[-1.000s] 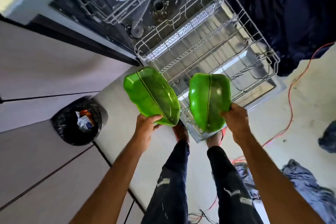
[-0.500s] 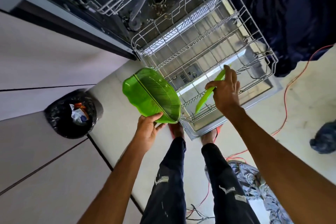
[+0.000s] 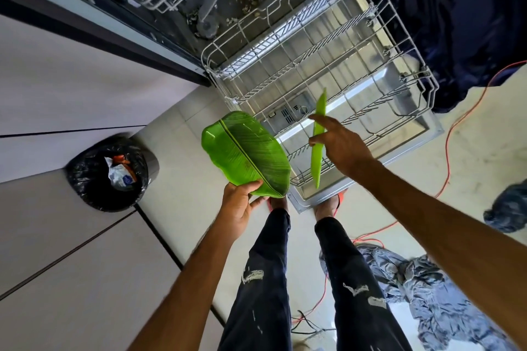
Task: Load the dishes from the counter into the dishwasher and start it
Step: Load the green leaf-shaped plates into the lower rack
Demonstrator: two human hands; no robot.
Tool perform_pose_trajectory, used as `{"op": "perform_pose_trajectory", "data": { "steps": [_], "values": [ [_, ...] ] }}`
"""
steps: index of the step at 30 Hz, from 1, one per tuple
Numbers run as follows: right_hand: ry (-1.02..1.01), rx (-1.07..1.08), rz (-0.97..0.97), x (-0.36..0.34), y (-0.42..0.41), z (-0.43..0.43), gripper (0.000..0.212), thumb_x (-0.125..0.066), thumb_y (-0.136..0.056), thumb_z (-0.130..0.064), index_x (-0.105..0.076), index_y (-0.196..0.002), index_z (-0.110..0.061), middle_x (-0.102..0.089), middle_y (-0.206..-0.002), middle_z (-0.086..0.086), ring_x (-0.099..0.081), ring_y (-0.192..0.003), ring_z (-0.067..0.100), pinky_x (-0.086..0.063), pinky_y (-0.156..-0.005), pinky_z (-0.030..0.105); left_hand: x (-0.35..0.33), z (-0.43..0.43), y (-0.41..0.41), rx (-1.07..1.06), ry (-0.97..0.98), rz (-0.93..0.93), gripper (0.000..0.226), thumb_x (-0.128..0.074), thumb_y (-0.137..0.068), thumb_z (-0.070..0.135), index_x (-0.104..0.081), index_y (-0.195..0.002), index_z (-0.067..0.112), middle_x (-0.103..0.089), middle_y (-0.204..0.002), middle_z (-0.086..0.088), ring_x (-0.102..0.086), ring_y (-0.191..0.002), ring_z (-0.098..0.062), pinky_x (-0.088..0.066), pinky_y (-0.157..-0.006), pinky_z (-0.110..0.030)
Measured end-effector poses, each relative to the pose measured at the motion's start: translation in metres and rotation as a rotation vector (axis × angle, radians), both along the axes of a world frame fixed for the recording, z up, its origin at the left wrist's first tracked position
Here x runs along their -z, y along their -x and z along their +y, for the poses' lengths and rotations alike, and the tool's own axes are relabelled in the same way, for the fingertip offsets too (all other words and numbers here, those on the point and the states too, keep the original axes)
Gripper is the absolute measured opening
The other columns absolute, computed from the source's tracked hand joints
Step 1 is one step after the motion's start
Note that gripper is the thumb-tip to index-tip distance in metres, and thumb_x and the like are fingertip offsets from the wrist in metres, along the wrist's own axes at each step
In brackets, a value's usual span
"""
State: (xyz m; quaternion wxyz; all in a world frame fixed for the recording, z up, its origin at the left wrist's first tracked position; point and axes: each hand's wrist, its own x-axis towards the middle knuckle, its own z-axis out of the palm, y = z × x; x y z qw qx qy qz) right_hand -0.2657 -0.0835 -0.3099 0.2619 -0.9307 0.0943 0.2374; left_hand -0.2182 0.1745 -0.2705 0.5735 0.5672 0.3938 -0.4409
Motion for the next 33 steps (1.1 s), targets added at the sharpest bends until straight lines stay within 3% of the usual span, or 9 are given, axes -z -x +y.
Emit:
{"op": "perform_pose_trajectory", "data": {
  "steps": [3,8,11,14,19,22,24,28,33],
  "values": [
    [0.012,-0.161,0.017,-0.003,-0.006,0.014,0.046,-0.061,-0.084,0.011,-0.075,-0.115,-0.02,-0.037,-0.157,0.002,-0.036,-0.144,0.024,-0.06,-0.082,0.049,0.004,0.001,-0.001,-0.001,-0.015,0.001,0.034,-0.063,-0.088,-0.009,-0.066,-0.108,0.018,-0.075,-0.103,-0.001,-0.072,-0.093,-0.019,-0.059,-0.064,-0.031],
    [0.015,-0.259,0.072,0.003,-0.017,0.03,0.038,-0.059,-0.093,0.001,-0.07,-0.123,-0.018,-0.033,-0.156,0.005,-0.034,-0.145,0.024,-0.057,-0.092,0.045,0.01,0.005,-0.002,-0.047,-0.059,0.022,0.034,-0.064,-0.088,-0.008,-0.062,-0.117,0.01,-0.073,-0.11,-0.005,-0.069,-0.106,-0.026,-0.06,-0.064,-0.031],
    [0.052,-0.28,0.074,0.014,-0.02,0.043,0.034,-0.061,-0.092,-0.002,-0.072,-0.12,-0.019,-0.035,-0.153,0.007,-0.035,-0.143,0.026,-0.059,-0.086,0.046,0.013,0.011,-0.004,-0.075,-0.092,0.044,0.05,-0.066,-0.088,-0.007,-0.05,-0.134,0.002,-0.071,-0.118,-0.009,-0.066,-0.117,-0.03,-0.06,-0.068,-0.033],
    [0.116,-0.248,0.085,0.023,-0.026,0.048,0.036,-0.064,-0.089,-0.001,-0.069,-0.12,-0.019,-0.039,-0.145,0.011,-0.04,-0.137,0.031,-0.061,-0.077,0.049,0.014,0.016,-0.009,-0.085,-0.107,0.046,0.05,-0.066,-0.088,-0.008,-0.05,-0.134,0.002,-0.069,-0.122,-0.01,-0.065,-0.118,-0.03,-0.059,-0.07,-0.035],
    [0.242,-0.226,0.1,0.026,-0.039,0.04,0.041,-0.06,-0.086,-0.003,-0.062,-0.123,-0.02,-0.057,-0.118,0.015,-0.064,-0.097,0.035,-0.052,-0.057,0.039,0.016,0.026,-0.015,-0.117,-0.108,0.036,0.045,-0.065,-0.088,-0.008,-0.054,-0.129,0.007,-0.07,-0.112,-0.006,-0.065,-0.116,-0.03,-0.058,-0.073,-0.036],
    [0.361,-0.209,0.105,0.029,-0.039,0.03,0.027,-0.075,-0.077,-0.014,-0.072,-0.104,-0.018,-0.064,-0.078,0.011,-0.065,-0.058,0.032,-0.048,-0.05,0.03,0.017,0.033,-0.019,-0.106,-0.087,0.026,0.032,-0.064,-0.089,-0.007,-0.062,-0.114,0.013,-0.072,-0.105,-0.002,-0.067,-0.105,-0.024,-0.058,-0.069,-0.033],
    [0.39,-0.167,0.071,0.026,-0.042,0.024,0.025,-0.084,-0.069,-0.015,-0.074,-0.092,-0.016,-0.062,-0.065,0.012,-0.062,-0.049,0.032,-0.048,-0.048,0.028,0.017,0.036,-0.021,-0.093,-0.068,0.021,0.028,-0.064,-0.09,-0.006,-0.064,-0.105,0.017,-0.073,-0.102,0.0,-0.068,-0.102,-0.021,-0.058,-0.068,-0.031],
    [0.307,-0.043,0.23,0.02,-0.046,0.028,0.028,-0.049,-0.1,-0.024,-0.06,-0.118,-0.006,-0.064,-0.11,0.023,-0.064,-0.1,0.043,-0.051,-0.083,0.044,0.019,0.041,-0.022,-0.111,-0.068,0.021,0.033,-0.065,-0.089,-0.006,-0.061,-0.115,0.013,-0.072,-0.11,-0.004,-0.068,-0.107,-0.024,-0.059,-0.066,-0.03],
    [0.216,0.157,0.372,0.02,-0.047,0.027,0.048,-0.062,-0.09,-0.038,-0.058,-0.122,-0.002,-0.06,-0.121,0.024,-0.058,-0.113,0.041,-0.047,-0.096,0.042,0.019,0.046,-0.023,-0.124,-0.063,0.027,0.037,-0.065,-0.089,-0.006,-0.059,-0.12,0.011,-0.072,-0.11,-0.004,-0.068,-0.105,-0.025,-0.06,-0.064,-0.03]
  ]
}}
